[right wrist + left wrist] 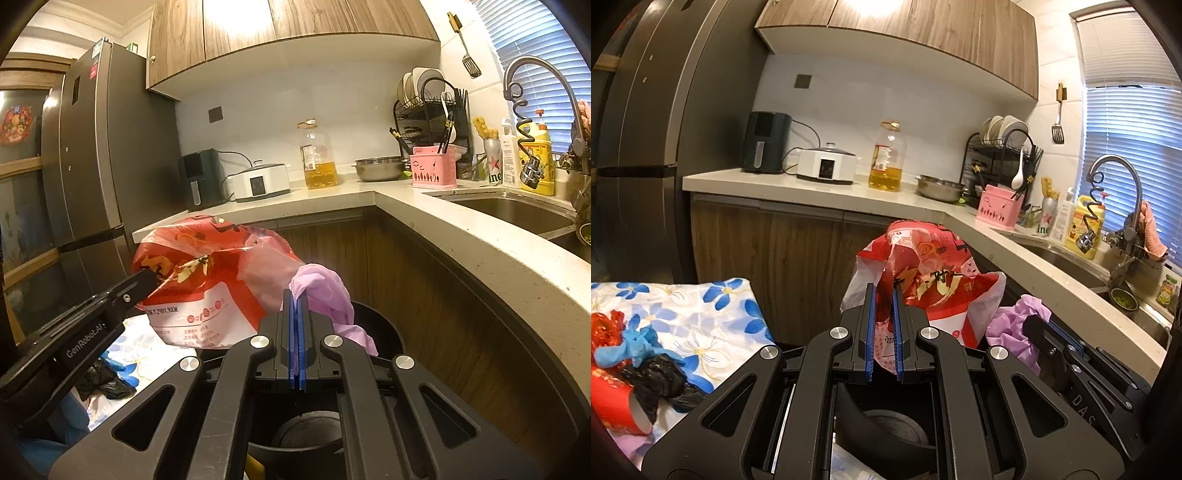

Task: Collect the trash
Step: 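Open both tools to drop the bags into the black bin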

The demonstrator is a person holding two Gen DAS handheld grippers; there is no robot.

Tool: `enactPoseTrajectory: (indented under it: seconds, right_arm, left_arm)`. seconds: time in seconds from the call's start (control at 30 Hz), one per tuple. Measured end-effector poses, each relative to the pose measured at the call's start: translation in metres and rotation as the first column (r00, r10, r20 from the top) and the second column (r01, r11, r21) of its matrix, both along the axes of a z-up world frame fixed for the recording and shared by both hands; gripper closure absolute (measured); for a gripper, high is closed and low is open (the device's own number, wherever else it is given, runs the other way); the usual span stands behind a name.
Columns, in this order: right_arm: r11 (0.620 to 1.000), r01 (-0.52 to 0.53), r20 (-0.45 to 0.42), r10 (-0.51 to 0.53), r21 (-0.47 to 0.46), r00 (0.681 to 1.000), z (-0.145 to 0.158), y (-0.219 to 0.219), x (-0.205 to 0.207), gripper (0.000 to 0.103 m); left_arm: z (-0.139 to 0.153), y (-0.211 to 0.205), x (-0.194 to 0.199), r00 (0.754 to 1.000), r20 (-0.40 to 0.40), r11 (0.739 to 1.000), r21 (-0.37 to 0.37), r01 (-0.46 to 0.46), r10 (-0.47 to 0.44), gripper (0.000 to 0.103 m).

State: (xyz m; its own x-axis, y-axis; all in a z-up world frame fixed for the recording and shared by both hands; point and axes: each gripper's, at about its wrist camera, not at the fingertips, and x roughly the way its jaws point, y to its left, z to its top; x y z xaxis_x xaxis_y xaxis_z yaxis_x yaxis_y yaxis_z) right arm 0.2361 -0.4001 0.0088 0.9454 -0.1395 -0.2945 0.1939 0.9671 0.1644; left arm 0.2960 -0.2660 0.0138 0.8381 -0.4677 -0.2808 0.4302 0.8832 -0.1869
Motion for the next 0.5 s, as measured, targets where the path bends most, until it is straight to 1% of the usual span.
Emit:
enactPoseTrajectory:
  seconds: [0.13, 0.17, 0.2, 0.23, 0.27, 0.3, 0.33, 0.37, 0.4, 0.43, 0.5]
  right_arm:
    - [1.0, -0.005, -0.01, 0.005, 0.013, 1.0, -0.004, -0.004, 0.006, 0.1]
    - [1.0, -0.006, -0.016, 0.006, 0.016, 1.0, -0.005, -0.005, 0.007, 0.097]
    - [1.0, -0.006, -0.021, 0.006, 0.019, 1.0, -0.006, -0.006, 0.008, 0.089]
    - [1.0, -0.003, -0.025, 0.003, 0.021, 1.0, -0.007, -0.007, 0.009, 0.083]
    - [1.0, 0.0, -0.025, 0.001, 0.026, 1.0, -0.008, -0.009, 0.009, 0.076]
    - [1.0, 0.002, -0.023, -0.001, 0.029, 1.0, -0.008, -0.01, 0.009, 0.074]
    - [1.0, 0.01, -0.021, -0.009, 0.03, 1.0, -0.008, -0.011, 0.008, 0.074]
    - [0.999, 0.012, -0.018, -0.011, 0.03, 1.0, -0.008, -0.012, 0.008, 0.074]
    - [0.999, 0.015, -0.017, -0.014, 0.033, 1.0, -0.008, -0.013, 0.007, 0.074]
    - [0.999, 0.02, -0.017, -0.019, 0.036, 1.0, -0.007, -0.014, 0.006, 0.074]
    - [0.999, 0.025, -0.016, -0.025, 0.04, 1.0, -0.006, -0.016, 0.004, 0.072]
  left_arm:
    - [-0.005, 0.001, 0.009, 1.0, -0.023, 0.999, -0.028, 0.017, -0.017, 0.095]
    - [-0.007, 0.0, 0.01, 0.999, -0.028, 0.999, -0.031, 0.024, -0.024, 0.093]
    - [-0.009, -0.002, 0.011, 0.999, -0.03, 1.0, -0.018, 0.023, -0.024, 0.09]
    - [-0.01, -0.004, 0.011, 0.999, -0.029, 1.0, -0.007, 0.022, -0.022, 0.089]
    - [-0.012, -0.005, 0.012, 0.999, -0.031, 1.0, 0.002, 0.024, -0.023, 0.083]
    - [-0.014, -0.005, 0.013, 0.999, -0.038, 1.0, 0.004, 0.025, -0.024, 0.071]
    - [-0.015, -0.004, 0.013, 0.999, -0.044, 1.0, 0.003, 0.025, -0.025, 0.064]
    - [-0.016, -0.003, 0.014, 0.998, -0.05, 1.0, -0.006, 0.029, -0.03, 0.053]
    - [-0.017, -0.001, 0.014, 0.998, -0.051, 1.0, -0.011, 0.029, -0.029, 0.048]
    - [-0.017, -0.001, 0.014, 0.998, -0.05, 1.0, -0.011, 0.024, -0.025, 0.047]
    - [-0.018, 0.003, 0.013, 0.999, -0.05, 1.0, -0.01, 0.006, -0.007, 0.039]
